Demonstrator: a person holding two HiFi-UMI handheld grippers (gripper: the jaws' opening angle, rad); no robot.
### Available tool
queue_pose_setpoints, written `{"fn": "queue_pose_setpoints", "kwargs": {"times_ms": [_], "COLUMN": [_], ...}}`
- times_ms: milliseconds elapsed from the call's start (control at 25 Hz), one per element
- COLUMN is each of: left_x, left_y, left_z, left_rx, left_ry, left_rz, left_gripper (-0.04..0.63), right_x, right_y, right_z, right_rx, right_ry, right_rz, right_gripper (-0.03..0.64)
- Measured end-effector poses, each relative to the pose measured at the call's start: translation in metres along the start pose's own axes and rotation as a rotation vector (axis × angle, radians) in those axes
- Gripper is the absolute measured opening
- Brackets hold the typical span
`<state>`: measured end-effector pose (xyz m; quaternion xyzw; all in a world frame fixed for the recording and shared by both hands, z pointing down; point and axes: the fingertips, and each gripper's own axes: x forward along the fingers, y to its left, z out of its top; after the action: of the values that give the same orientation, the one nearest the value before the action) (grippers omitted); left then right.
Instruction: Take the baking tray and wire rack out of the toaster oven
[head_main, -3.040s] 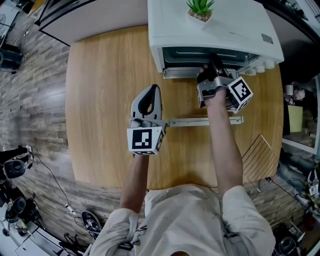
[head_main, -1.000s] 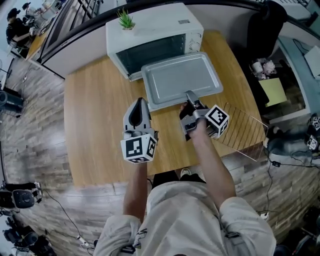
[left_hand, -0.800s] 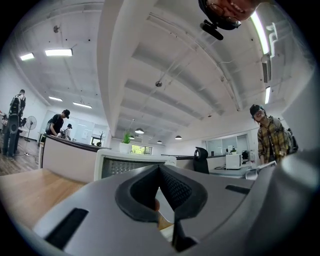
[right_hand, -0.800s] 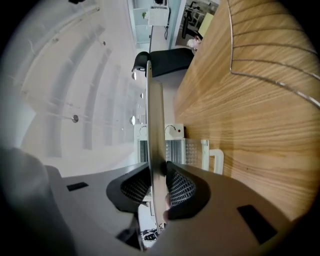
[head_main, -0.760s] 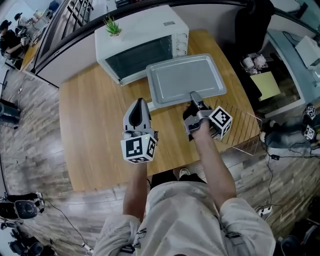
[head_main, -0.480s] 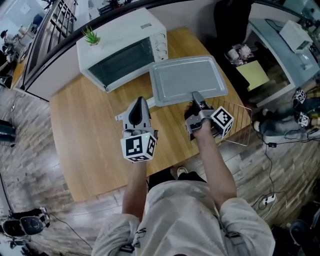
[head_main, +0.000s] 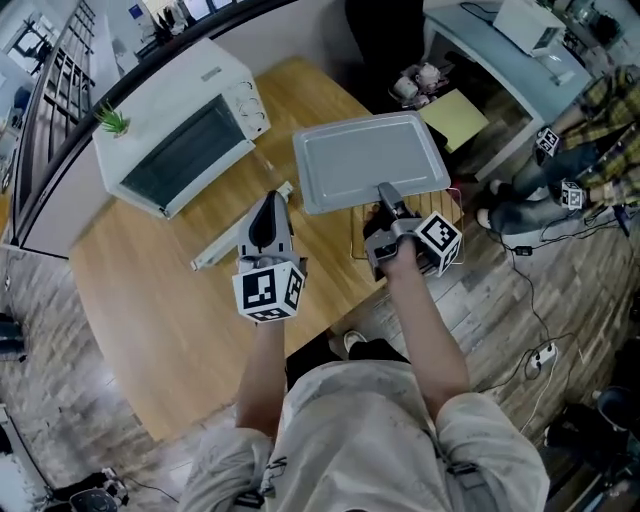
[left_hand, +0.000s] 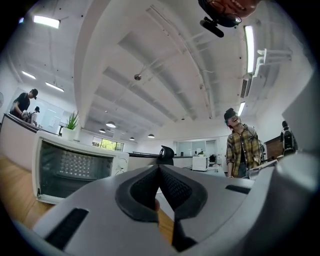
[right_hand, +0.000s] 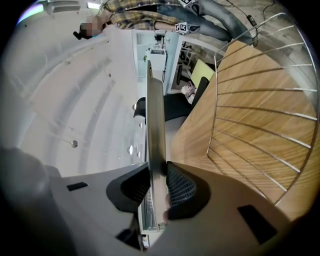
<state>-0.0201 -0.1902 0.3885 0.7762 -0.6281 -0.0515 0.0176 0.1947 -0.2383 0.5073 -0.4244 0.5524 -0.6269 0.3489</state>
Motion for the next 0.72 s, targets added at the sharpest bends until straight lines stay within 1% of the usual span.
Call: {"fn": "queue_pose_setpoints", "kwargs": {"times_ms": [240,400,720], "left_x": [0.017,0.023,0.03], "left_y": [-0.027,-0.047,-0.07], "left_z": [-0.011,-0.017,-0.019], "left_rx": [-0.005,-0.007,-0.002], "left_ry": [0.02,0.029,0.029], "left_rz": [-0.072,-0.115,-0.178], "left_gripper": [0.014,0.014,0.014], "right_x": [-0.028,-0.044,-0.066], "right_y": [-0.018,-0.03,-0.055], "right_z": [0.028,0.043,0.05], "right_rx": [-0.004,0.015,0.043], "right_ry": [-0.068,-0.11,-0.151], "right_rz": [-0.043,-0.067,-0.106], "right_gripper": [0.104,0.107,0.107]}}
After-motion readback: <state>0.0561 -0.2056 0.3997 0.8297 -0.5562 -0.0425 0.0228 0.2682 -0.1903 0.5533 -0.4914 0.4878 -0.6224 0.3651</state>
